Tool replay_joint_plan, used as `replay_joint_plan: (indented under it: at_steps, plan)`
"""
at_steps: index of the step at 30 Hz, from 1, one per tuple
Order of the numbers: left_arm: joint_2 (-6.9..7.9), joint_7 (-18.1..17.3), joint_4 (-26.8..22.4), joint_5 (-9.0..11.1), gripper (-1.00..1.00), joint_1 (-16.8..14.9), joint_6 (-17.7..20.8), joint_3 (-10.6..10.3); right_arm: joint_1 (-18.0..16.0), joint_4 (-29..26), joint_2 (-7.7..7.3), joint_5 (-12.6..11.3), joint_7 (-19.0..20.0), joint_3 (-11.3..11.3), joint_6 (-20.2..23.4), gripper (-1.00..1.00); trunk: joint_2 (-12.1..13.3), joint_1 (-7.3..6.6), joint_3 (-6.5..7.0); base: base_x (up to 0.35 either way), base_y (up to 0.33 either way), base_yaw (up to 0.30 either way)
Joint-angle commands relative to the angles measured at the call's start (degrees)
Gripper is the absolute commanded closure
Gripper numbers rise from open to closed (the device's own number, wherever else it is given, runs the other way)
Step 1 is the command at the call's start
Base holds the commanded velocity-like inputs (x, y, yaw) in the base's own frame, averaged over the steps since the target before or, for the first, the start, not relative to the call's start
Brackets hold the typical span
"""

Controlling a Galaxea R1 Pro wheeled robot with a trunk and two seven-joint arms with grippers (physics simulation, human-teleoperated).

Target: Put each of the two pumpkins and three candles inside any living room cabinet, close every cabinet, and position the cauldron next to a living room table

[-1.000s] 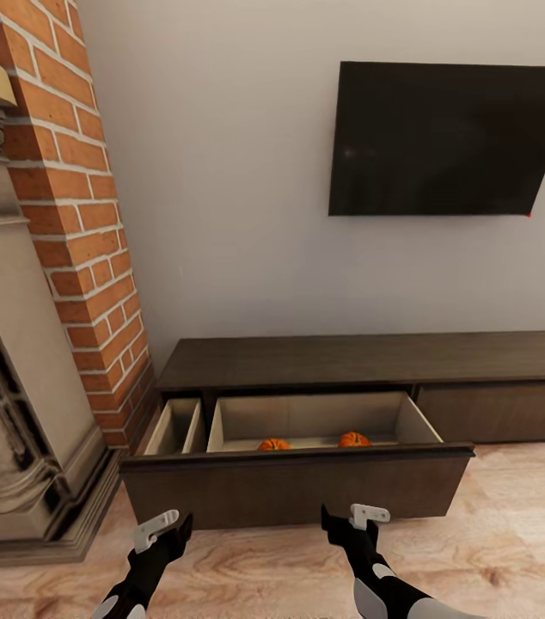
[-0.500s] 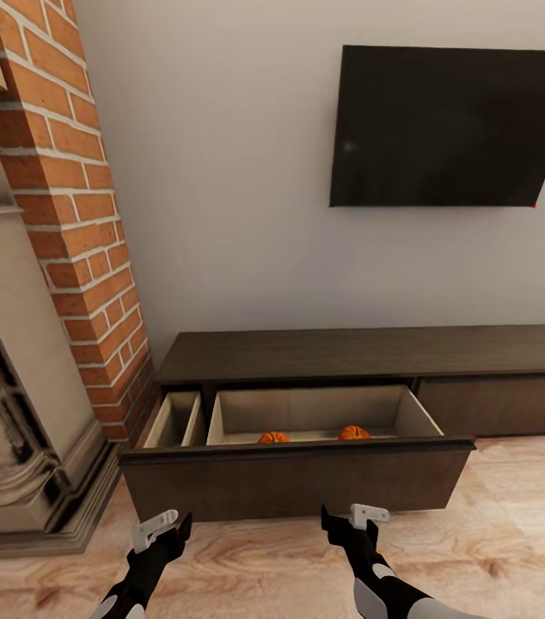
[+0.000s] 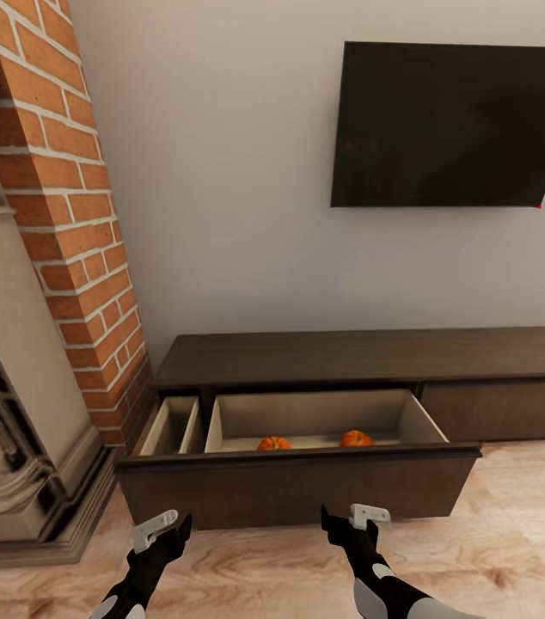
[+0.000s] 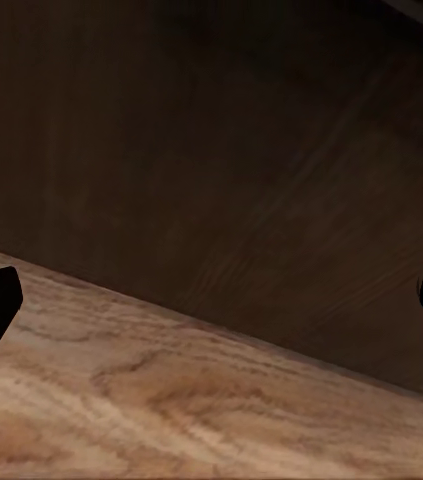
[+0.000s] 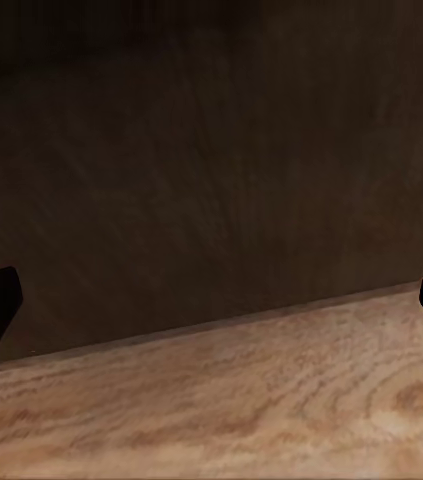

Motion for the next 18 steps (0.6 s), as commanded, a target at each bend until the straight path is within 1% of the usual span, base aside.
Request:
replay_joint_plan:
  at_steps: [1, 8, 18]
  plan:
    - [0.12, 0.4, 0.0, 0.6, -1.0, 0.0, -0.4, -0.4, 0.0, 0.0, 0.01, -0.3, -0.3, 0.5, -0.1, -1.0, 0.0, 0.0, -0.05, 0.182, 0.0, 0.0]
    - [0.18, 0.4, 0.0, 0.7, -1.0, 0.0, -0.3, -0.4, 0.0, 0.0, 0.0, -0.3, -0.3, 0.5, -0.2, -1.0, 0.0, 0.0, -0.05, 0.175, 0.0, 0.0]
    - [0.34, 0.3, 0.0, 0.9, -1.0, 0.0, -0.3, -0.3, 0.0, 0.0, 0.01, -0.3, -0.3, 0.5, -0.2, -1.0, 0.0, 0.0, -0.05, 0.242, 0.0, 0.0]
